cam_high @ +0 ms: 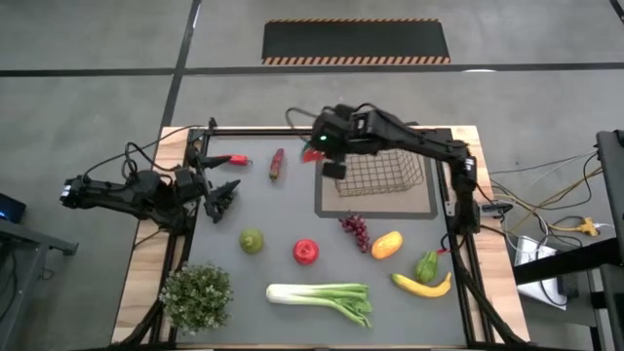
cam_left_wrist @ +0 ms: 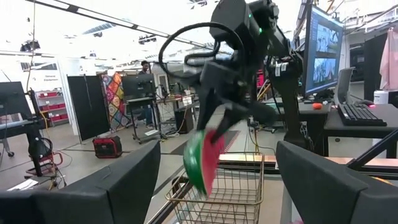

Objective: Build produce basket
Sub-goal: Put the watermelon into the wire basket

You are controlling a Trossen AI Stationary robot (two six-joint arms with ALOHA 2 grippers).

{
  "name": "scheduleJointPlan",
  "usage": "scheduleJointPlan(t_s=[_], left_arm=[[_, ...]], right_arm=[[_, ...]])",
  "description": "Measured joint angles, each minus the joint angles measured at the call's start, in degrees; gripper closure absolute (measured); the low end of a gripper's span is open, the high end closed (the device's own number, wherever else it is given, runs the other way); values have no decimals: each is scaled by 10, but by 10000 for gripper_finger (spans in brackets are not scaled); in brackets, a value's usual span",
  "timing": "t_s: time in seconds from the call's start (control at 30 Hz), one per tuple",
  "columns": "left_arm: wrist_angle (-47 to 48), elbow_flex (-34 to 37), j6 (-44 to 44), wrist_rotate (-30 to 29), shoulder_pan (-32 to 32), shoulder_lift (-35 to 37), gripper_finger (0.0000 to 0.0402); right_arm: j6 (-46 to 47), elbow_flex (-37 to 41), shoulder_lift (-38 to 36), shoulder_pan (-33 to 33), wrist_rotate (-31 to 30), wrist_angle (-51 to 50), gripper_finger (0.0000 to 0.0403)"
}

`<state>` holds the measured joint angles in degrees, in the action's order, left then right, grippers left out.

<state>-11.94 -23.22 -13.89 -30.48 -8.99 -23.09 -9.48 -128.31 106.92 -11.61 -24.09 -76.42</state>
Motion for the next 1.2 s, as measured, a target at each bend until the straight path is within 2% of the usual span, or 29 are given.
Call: scheduleJointPlan(t_s=[0.1, 0.23, 0.4, 0.57, 0.67, 0.83, 1.0, 1.2], left_arm=[[0, 0, 0, 0, 0, 0, 100], [0, 0, 0, 0, 0, -1, 100], [0, 0, 0, 0, 0, -1, 100], [0, 0, 0, 0, 0, -1, 100], [0, 0, 0, 0, 0, -1, 100], [0, 0, 15, 0, 0, -7, 100], [0, 1, 16, 0, 0, -18, 100], [0, 1, 17, 0, 0, -27, 100]], right_arm=[[55, 14, -26, -10, -57, -64, 273], [109, 66, -58, -24, -76, -86, 274], [125, 181, -102, -44, -75, -54, 274], [114, 317, -144, -68, -73, 30, 274], [92, 393, -163, -81, -65, 89, 274], [52, 489, -179, -107, 8, 198, 274], [30, 545, -176, -132, 78, 298, 274], [21, 580, -168, -150, 82, 370, 274]])
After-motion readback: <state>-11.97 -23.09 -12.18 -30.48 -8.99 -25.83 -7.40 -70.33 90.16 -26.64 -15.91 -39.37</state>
